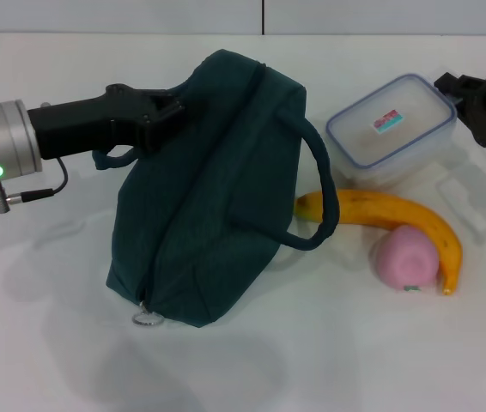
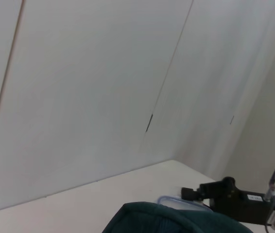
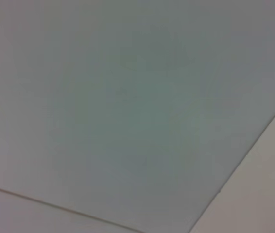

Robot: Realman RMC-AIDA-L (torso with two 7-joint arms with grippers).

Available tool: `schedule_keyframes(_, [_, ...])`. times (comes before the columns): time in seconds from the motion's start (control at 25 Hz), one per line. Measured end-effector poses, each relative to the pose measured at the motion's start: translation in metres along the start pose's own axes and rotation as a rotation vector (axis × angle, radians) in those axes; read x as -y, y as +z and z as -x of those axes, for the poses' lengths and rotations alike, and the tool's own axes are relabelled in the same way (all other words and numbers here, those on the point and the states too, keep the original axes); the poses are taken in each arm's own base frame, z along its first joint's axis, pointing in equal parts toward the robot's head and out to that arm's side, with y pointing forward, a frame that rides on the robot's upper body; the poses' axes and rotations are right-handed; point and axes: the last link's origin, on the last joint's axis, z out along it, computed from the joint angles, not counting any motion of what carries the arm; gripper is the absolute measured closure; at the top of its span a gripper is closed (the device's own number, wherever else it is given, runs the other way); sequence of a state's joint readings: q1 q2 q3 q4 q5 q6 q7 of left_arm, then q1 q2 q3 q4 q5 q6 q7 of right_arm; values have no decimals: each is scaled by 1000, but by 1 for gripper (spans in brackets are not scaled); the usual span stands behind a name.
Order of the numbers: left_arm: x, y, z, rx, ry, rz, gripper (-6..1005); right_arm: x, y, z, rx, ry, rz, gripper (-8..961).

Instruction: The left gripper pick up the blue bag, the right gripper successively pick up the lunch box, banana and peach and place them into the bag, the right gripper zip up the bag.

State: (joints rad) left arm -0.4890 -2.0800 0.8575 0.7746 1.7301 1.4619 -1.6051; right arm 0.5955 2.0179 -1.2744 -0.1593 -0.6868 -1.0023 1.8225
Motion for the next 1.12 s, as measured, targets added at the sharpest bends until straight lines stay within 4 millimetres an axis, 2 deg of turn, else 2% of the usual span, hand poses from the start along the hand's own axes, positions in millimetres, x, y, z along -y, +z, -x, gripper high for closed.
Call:
schedule_keyframes(0.2, [-1, 0, -1, -5, -3, 4, 958, 1, -13, -5, -1, -39, 45, 828])
schedule_keyframes(0.44, [-2, 3, -5, -12, -15, 18, 958, -7, -21, -10, 0, -195, 133, 859])
schedule_keyframes(0.72, [-5, 4, -9, -45, -39, 34, 958, -24, -34, -11, 36, -313, 280, 859])
schedule_keyframes(0.92, [-6, 4, -10, -55, -60, 45, 958, -34, -37, -7, 56, -346, 346, 859])
schedule_keyframes(1.12, [-7, 6, -7, -56, -69, 49, 958, -54, -36, 1, 76, -392, 448, 859])
